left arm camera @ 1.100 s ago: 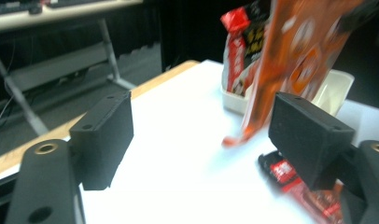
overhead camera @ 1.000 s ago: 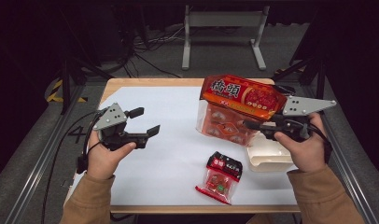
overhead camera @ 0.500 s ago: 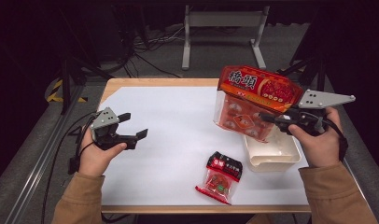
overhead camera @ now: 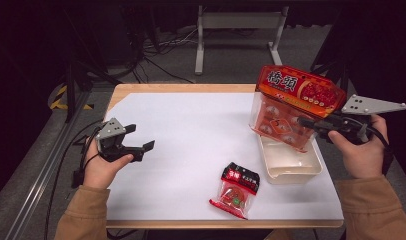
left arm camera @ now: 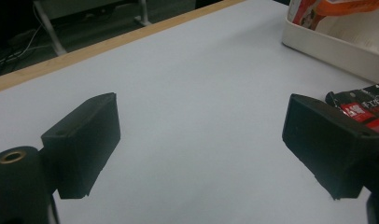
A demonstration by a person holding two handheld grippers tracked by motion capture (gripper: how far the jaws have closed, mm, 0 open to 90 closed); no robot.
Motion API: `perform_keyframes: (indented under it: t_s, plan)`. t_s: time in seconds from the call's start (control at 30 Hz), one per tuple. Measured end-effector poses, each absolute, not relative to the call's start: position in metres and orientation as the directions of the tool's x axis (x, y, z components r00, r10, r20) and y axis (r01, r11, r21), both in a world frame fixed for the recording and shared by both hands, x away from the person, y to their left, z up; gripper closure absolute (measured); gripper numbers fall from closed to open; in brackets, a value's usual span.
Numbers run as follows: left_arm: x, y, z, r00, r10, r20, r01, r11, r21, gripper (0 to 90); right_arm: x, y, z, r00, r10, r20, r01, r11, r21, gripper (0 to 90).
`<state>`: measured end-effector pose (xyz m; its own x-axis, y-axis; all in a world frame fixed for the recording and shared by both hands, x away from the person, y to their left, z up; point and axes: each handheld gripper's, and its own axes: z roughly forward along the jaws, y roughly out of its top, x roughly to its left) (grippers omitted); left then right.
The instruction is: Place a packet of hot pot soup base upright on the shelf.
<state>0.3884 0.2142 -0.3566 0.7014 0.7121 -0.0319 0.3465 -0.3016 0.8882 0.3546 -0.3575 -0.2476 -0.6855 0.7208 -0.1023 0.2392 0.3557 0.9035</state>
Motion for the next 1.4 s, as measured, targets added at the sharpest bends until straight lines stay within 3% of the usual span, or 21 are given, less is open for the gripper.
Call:
perform_keyframes:
  t_s: [0.7,1.4]
  plan:
    - [0.388,0.213,-0.357,0.706,0.707,-0.023,0.337,-0.308,0.89,11.9,0.351,-0.383,-0.262,-0.584,0.812,-0.013,0.33,0.252,0.91,69.9]
    - [0.388,0.212,-0.358,0.711,0.703,-0.025,0.341,-0.312,0.887,13.0,0.362,-0.386,-0.297,-0.567,0.823,0.015,0.36,0.232,0.904,69.9]
